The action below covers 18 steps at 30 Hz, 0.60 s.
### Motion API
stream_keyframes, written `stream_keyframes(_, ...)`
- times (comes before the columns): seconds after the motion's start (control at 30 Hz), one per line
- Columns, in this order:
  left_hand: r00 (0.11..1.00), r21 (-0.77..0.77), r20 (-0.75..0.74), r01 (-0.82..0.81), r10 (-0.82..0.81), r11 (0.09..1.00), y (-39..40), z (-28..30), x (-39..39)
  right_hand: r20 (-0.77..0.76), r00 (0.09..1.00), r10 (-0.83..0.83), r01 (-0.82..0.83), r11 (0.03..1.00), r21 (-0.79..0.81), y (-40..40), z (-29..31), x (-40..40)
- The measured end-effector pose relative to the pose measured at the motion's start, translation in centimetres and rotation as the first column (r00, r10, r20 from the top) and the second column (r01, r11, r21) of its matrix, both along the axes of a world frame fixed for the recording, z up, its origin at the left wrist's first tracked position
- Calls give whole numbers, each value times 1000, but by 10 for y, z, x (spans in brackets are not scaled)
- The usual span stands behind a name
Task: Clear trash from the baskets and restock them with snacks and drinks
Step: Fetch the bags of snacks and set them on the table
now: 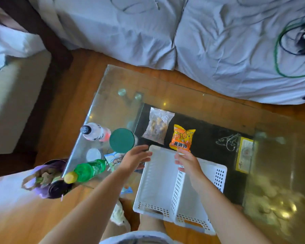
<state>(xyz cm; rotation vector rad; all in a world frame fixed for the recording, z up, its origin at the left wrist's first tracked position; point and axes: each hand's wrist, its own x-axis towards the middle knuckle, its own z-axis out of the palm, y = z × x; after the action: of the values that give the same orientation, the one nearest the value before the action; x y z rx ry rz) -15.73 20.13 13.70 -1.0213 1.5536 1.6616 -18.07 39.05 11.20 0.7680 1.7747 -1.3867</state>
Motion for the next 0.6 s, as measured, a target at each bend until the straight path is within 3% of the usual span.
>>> stream_keyframes(0.17,961,5,7,-276,276,961,-40,45,105,16,986,164,-163,985,-64,-42,33,57)
stream_keyframes(0.3,876,-29,22,-481,482,876,-76,63,214,10,952,306,-305,949,-79,-83,53,120)
stream_keyframes(0.4,779,-43,41,-624,626,780,-98,69,298,9,925,380,-378,922,-81,-110,64,168)
stream_keyframes(0.6,479,-105,80,-868,874,485,-114,79,471,13,842,539,-537,841,-65,-152,84,260)
